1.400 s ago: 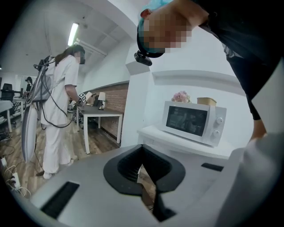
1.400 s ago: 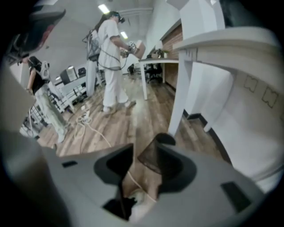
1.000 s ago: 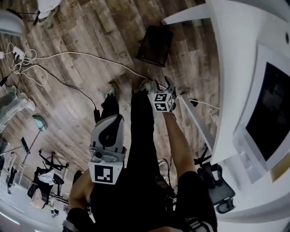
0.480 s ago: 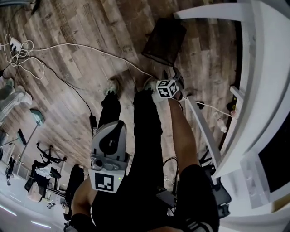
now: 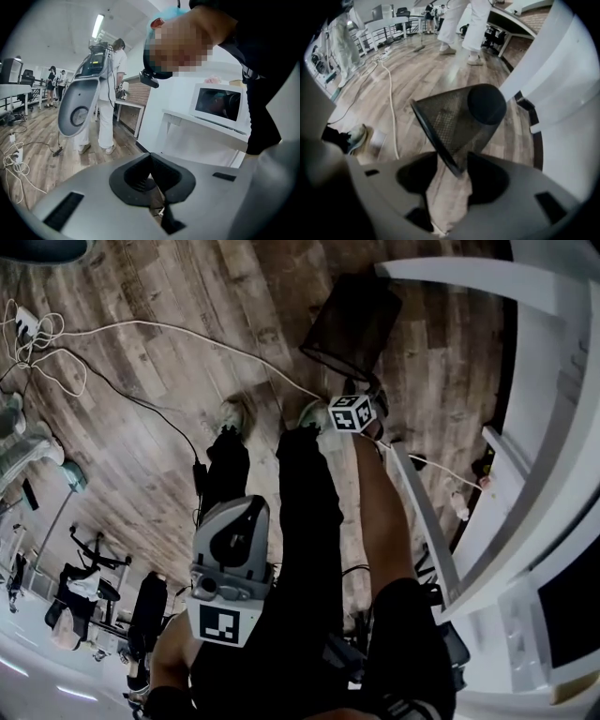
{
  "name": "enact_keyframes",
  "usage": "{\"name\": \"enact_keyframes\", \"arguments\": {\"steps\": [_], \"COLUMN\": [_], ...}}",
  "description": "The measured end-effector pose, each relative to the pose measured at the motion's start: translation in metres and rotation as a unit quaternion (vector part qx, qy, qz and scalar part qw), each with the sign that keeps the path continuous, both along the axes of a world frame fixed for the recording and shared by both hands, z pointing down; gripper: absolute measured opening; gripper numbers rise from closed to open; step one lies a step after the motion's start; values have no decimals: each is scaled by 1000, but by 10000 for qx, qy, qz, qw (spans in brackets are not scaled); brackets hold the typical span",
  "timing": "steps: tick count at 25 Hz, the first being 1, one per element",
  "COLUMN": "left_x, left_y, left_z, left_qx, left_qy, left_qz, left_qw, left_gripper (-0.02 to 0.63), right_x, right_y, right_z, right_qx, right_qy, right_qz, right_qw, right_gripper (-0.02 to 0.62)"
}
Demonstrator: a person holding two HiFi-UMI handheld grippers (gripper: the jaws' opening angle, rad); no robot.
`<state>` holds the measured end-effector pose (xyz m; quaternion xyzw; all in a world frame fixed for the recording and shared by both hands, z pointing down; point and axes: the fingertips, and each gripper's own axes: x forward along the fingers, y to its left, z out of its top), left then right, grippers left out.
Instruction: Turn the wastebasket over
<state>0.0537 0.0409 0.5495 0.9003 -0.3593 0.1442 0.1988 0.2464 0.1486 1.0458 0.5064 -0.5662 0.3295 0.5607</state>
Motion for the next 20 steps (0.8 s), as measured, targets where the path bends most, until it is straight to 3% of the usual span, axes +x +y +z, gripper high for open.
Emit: {"name": "enact_keyframes", "arguments": {"steps": [2, 7, 20], "left_x": [0, -5, 9], "left_y": [-1, -3, 0], "left_z": [3, 0, -28], "left_qx": [-18, -63, 14], "left_qy": [-12, -46, 110], "left_qz": [-4, -80, -106], "left_qw": [10000, 9999, 9999], "left_gripper": [34, 34, 34], "right_x": [3, 4, 26], "right_y": [-6, -6, -15], "right_z": [0, -4, -51], "right_qx": [16, -32, 67], "right_qy": [103, 163, -292], "right_qz": [-64, -91, 685], "right_qw": [9999, 9998, 9972], "right_gripper": [173, 152, 83]}}
